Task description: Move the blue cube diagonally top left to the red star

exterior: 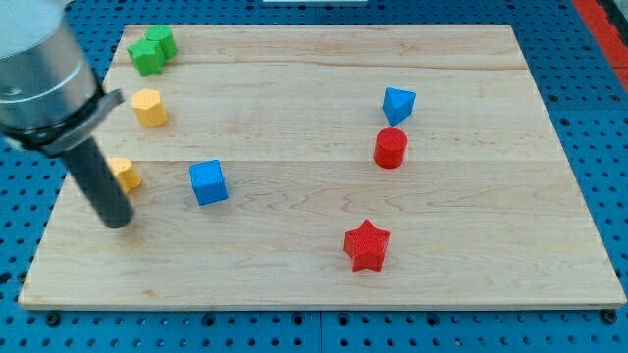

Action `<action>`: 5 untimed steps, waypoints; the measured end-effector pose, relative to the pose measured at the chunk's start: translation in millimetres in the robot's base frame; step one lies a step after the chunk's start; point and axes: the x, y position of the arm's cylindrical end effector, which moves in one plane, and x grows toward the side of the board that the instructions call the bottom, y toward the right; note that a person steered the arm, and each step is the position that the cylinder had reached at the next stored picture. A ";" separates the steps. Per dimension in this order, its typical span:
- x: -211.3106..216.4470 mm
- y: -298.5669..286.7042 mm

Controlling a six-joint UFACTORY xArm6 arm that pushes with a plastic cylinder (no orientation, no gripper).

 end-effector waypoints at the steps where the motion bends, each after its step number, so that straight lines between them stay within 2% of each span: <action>1: -23.4 47.8; 2: -41.6 102.0; 4: -47.4 113.3; 5: -73.2 158.5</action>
